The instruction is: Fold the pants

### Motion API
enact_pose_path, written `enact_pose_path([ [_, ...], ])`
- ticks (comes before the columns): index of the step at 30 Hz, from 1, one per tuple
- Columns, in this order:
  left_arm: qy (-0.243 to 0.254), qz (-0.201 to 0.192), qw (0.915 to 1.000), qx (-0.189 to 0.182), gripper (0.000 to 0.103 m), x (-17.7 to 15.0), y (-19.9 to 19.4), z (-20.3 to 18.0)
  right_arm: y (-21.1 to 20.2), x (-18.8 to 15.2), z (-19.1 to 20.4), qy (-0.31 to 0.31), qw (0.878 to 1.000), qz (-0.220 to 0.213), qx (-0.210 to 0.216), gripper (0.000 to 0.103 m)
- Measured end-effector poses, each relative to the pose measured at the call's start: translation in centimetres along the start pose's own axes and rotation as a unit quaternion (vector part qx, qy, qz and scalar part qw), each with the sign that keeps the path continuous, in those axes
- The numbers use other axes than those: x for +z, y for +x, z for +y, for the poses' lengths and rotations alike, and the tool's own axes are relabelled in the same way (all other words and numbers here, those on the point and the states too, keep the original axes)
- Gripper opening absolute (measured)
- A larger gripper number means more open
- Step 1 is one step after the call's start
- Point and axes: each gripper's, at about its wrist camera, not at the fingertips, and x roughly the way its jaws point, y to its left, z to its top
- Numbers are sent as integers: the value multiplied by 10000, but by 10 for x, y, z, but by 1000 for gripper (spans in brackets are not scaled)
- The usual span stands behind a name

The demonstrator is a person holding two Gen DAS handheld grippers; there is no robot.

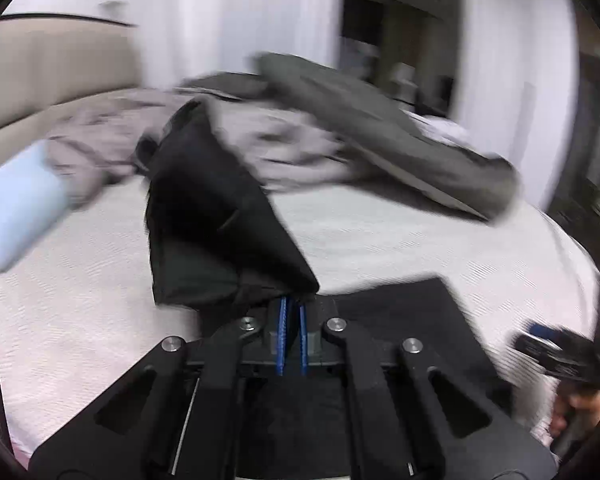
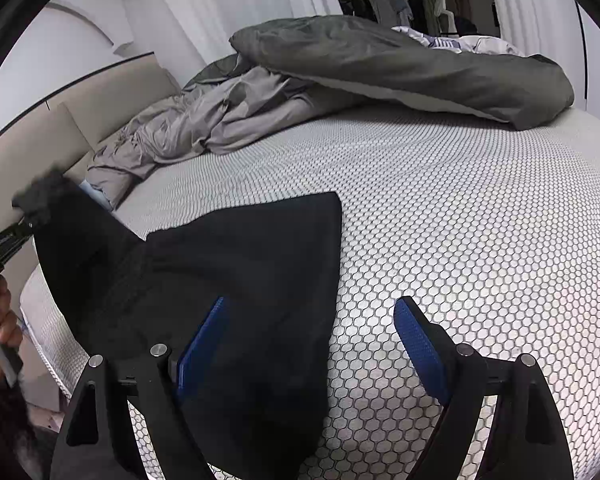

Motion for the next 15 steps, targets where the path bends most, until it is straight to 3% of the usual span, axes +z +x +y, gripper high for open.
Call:
enact_pose_path([
  [3, 205, 585, 9947, -821, 3, -24, 33, -65, -4, 1, -11, 180, 9998, -29, -68, 86],
  [5, 505, 1282, 9805, -1403, 30, -48, 58, -105, -5, 2, -21, 335, 9993, -32, -144, 86],
  [7, 785, 1609, 9695, -1673, 40, -66, 69, -128, -6, 2, -30, 446, 9988, -7, -183, 86],
  [9, 1140, 1526, 9659, -1753, 40, -77, 64, -139, -6, 0, -35, 492, 9985, 31, -225, 86],
  [10, 1277, 1448, 9638, -1840, 45, -77, 60, -140, -6, -1, -38, 513, 9984, 59, -229, 86],
  [11, 1308, 1354, 9637, -1892, 57, -73, 57, -136, -6, -1, -39, 522, 9984, 84, -209, 86],
  [13, 1129, 1104, 9698, -1859, 73, -72, 38, -115, -5, -2, -40, 533, 9984, 131, -125, 86],
  [15, 864, 836, 9754, -1847, 80, -65, 30, -90, -3, -3, -36, 545, 9982, 225, 129, 86],
])
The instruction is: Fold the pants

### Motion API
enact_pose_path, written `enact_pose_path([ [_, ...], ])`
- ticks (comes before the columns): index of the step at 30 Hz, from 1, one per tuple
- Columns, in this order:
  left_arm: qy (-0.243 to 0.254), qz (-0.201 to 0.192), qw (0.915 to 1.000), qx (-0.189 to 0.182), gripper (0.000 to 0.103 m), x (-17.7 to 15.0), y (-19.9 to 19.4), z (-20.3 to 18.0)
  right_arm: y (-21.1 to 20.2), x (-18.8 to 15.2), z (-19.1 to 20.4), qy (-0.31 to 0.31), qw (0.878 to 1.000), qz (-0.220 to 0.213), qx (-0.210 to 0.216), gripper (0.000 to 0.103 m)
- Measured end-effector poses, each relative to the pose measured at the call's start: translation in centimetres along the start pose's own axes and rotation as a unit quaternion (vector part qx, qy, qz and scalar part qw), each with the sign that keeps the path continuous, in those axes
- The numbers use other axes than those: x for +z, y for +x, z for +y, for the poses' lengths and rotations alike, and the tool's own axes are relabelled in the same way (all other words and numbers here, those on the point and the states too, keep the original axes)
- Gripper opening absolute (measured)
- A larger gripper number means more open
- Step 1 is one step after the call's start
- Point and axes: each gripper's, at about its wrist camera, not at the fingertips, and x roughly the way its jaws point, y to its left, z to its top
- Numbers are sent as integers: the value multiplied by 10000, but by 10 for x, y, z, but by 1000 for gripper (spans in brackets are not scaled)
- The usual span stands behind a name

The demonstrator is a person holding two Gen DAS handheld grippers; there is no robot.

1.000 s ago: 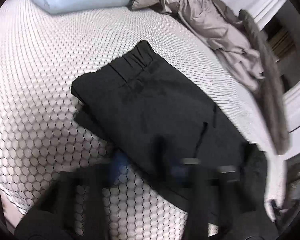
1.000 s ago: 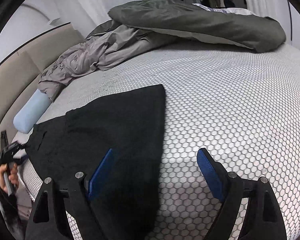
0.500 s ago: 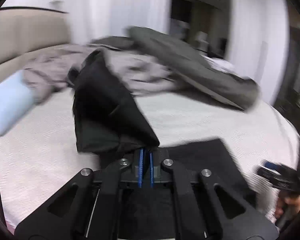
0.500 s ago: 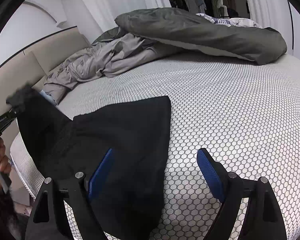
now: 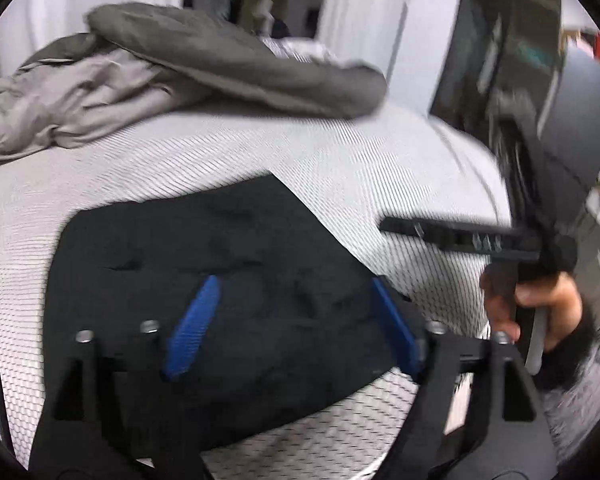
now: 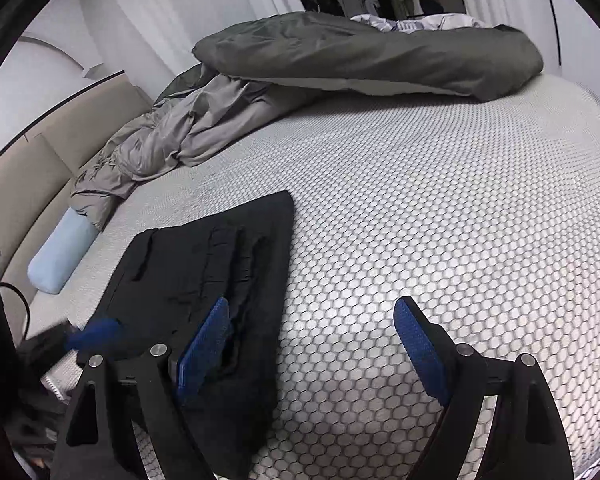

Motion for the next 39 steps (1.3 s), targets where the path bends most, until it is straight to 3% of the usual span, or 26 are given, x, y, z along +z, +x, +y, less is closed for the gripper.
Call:
enact_pose_path([
  [3, -328, -39, 9985, 440, 80, 4, -9, 48, 6, -1, 10, -4, 9980, 160, 610, 77],
  [6, -906, -52, 9917, 912, 80, -1, -18, 100, 17, -4, 24, 23, 9914, 483, 1217, 67],
  [8, -1241, 28, 9875, 975, 80, -14, -23, 130, 26, -6, 33, 38, 9861, 649, 1527, 60],
  [10, -1512, 142, 9830, 1032, 80, -25, -25, 151, 34, -7, 40, 14, 9842, 729, 1614, 59],
  [15, -1486, 215, 9819, 1153, 80, -27, -11, 167, 47, -5, 45, 289, 9821, 827, 1666, 57],
  [21, -1286, 340, 9841, 1178, 80, -24, 5, 147, 39, -3, 53, 350, 9689, 694, 2350, 57],
  [22, -1248, 360, 9844, 1189, 80, -23, 9, 146, 44, -3, 54, 364, 9695, 736, 2310, 57],
  [24, -1148, 388, 9851, 1223, 80, -20, 15, 142, 55, -7, 55, 316, 9759, 839, 1990, 44],
  [26, -1084, 401, 9853, 1256, 80, -18, 16, 137, 60, -7, 59, 130, 9826, 847, 1647, 14],
  [27, -1055, 399, 9856, 1257, 80, -18, 15, 133, 59, -7, 61, 49, 9846, 808, 1549, 11],
  [31, -1036, 382, 9858, 1262, 80, -15, 16, 130, 39, 1, 70, -348, 9897, 381, 1333, 9],
  [34, -992, 431, 9856, 1298, 80, -16, 21, 128, 33, 2, 62, -409, 9947, 378, 861, 10],
  [35, -943, 469, 9854, 1339, 80, -16, 23, 127, 43, 0, 57, -468, 9963, 576, 440, 16],
  [37, -786, 532, 9852, 1431, 80, -17, 28, 124, 55, -5, 50, -458, 9947, 910, 140, 36],
  [39, -656, 555, 9854, 1468, 80, -18, 30, 122, 49, -5, 33, 5, 9950, 795, 606, 43],
])
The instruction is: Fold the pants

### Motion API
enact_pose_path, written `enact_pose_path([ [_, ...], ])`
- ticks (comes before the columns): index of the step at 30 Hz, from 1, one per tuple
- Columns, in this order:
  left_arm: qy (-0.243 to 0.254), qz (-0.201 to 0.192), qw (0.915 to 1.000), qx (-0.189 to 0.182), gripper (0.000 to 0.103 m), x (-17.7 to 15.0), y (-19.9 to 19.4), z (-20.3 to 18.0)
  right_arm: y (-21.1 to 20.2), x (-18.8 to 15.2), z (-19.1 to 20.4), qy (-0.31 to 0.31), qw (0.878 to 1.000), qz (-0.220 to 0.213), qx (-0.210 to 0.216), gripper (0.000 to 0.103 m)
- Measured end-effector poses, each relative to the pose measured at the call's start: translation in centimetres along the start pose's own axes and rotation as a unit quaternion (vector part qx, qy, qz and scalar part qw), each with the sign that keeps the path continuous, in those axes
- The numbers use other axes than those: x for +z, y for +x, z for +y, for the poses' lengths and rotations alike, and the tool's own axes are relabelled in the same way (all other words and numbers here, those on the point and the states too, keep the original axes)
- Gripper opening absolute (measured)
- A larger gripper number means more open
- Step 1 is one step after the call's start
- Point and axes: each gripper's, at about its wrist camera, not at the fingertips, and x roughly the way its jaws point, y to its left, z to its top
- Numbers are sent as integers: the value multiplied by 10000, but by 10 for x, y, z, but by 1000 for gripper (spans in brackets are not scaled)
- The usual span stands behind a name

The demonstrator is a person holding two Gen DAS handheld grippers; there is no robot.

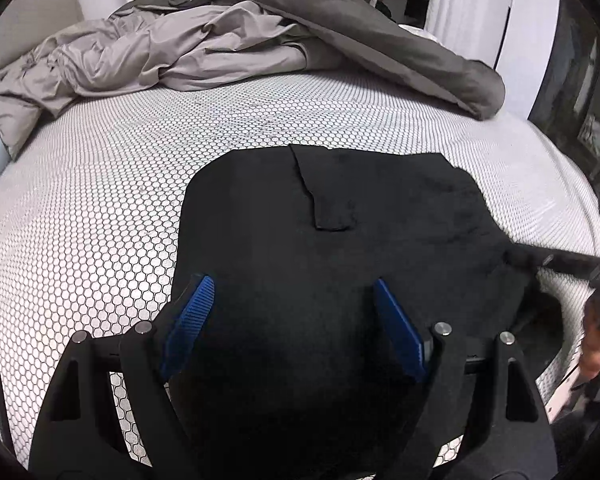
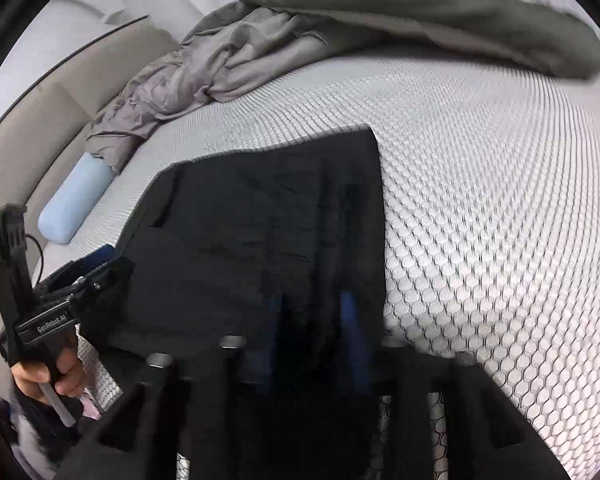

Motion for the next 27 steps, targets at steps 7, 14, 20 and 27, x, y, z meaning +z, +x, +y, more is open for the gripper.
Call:
enact_pose_path([
  [7, 150, 9, 9999, 10, 81, -2, 3, -3, -1, 1, -22, 500, 9959, 165, 734, 47],
  [14, 169, 19, 9998, -34, 81, -4, 5, -2, -13, 5, 0, 363, 9915, -99, 1246, 48],
  [20, 172, 22, 9998, -29, 81, -4, 6, -2, 1, 4, 0, 404, 9897, 211, 1354, 49],
  [27, 197, 45, 9997, -140, 82, -3, 3, 4, 26, 5, 1, 502, 9896, 198, 1333, 18],
])
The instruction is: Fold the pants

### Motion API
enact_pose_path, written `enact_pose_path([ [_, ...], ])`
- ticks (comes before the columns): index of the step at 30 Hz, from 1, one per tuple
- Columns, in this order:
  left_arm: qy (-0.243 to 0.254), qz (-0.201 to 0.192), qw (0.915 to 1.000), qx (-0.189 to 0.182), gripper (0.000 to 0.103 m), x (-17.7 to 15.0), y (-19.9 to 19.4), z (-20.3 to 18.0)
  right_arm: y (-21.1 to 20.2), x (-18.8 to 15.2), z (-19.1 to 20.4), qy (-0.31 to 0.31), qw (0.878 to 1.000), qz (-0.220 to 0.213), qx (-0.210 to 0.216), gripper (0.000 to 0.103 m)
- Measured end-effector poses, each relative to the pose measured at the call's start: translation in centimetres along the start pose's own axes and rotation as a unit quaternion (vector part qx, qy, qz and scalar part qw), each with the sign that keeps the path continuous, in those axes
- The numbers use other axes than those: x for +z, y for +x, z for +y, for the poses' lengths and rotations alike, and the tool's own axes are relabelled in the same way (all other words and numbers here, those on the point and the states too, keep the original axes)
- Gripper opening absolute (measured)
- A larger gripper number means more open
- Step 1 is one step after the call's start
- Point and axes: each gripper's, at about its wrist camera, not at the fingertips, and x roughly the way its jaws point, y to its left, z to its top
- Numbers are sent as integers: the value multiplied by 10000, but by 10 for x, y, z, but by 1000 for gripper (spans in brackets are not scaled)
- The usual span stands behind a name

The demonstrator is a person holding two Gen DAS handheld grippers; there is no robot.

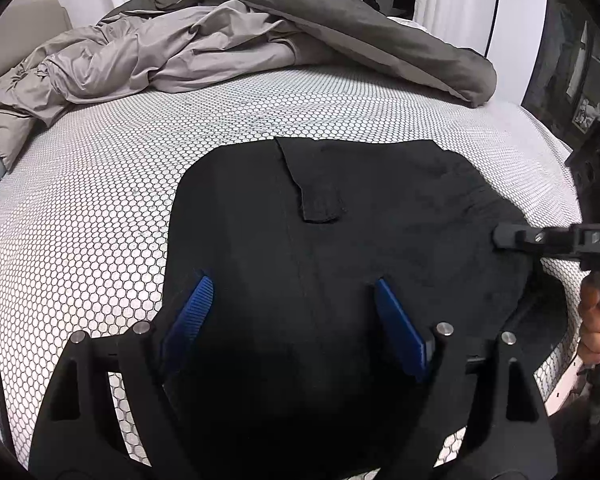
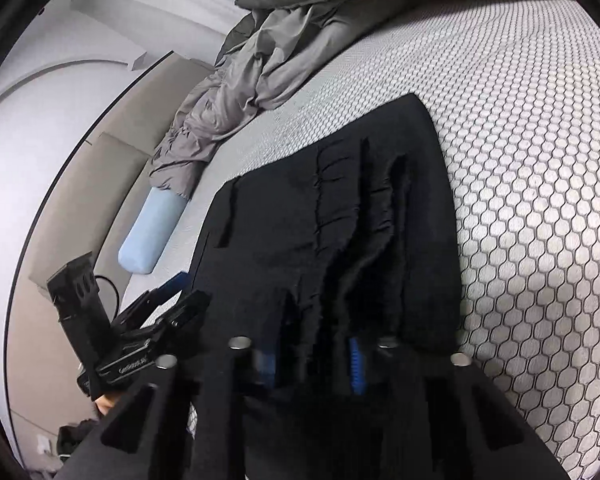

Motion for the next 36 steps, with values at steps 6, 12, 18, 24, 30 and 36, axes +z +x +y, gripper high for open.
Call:
enact_pose_path([
  [6, -308, -92, 9990, -296, 82, -1, -18, 24, -56, -18, 45, -392, 9988, -300, 76, 16],
  [12, -259, 113, 9995, -169, 82, -9, -11, 31, -27, -40, 14, -315, 9951, 502, -787, 18],
  [18, -344, 208, 9991, -96, 82, -15, -8, 42, -59, -27, 17, -487, 9971, 87, -576, 59],
  [24, -1238, 564, 9875, -800, 75, -28, 2, 70, -51, -22, -10, -46, 9972, -80, -738, 53],
  [30, -557, 784, 9909, -939, 63, -38, -12, 52, -38, -10, -6, -269, 9916, -226, -1247, 34],
  [36, -245, 73, 9989, -389, 63, -35, -42, 45, -65, -12, 13, -853, 9802, -656, -1662, 37],
])
